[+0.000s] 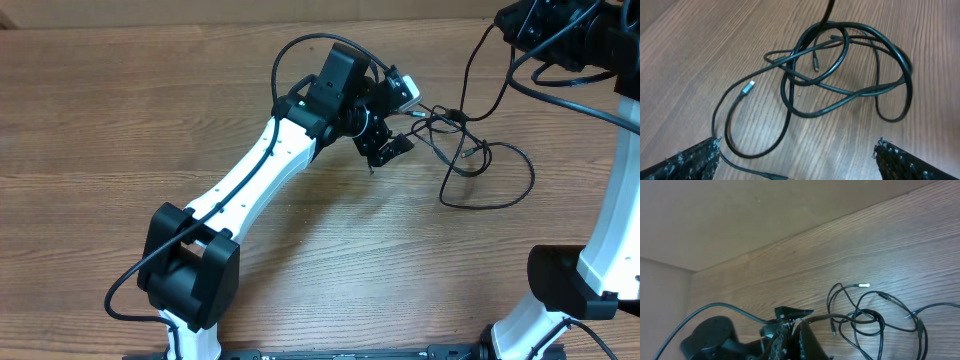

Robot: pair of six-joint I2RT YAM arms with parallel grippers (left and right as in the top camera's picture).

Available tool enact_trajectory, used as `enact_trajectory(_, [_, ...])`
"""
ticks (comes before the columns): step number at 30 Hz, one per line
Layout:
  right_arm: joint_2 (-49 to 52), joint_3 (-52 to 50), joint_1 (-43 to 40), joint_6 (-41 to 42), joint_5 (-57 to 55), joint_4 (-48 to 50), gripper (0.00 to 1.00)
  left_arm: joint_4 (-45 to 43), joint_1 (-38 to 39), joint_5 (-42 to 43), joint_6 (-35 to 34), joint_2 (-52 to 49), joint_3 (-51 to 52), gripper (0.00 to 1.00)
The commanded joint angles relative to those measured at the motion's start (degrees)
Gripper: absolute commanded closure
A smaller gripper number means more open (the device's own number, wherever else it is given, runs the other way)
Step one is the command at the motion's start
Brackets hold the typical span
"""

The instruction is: Untangle cables

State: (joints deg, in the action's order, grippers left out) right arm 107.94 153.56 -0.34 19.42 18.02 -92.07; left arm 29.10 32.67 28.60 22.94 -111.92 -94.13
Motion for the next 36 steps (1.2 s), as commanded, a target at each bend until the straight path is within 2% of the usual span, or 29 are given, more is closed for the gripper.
enact_trajectory(1, [-1.53,0.20,0.07,-0.66,2.27,0.33,0.96,-0.09,0.72,-0.02,6.19,-2.67,-0.83,0.00])
enact_trajectory(18, [-1.53,0.17,2.69,-1.73,4.66,-1.29,0.96,-5.57,4.61,1.18,10.05,-4.26,-0.83,0.01])
enact_trajectory(27, [-1.53,0.17,4.04,-1.73,5.70,-2.99,0.96,0.61,4.26,-2.75,23.80,-4.98,-0.83,0.01])
enact_trajectory(36, [-1.53,0.17,4.04,-1.70,5.73,-4.11,0.96,1.11,2.45,-6.21,29.09,-4.98,-0.85,0.00])
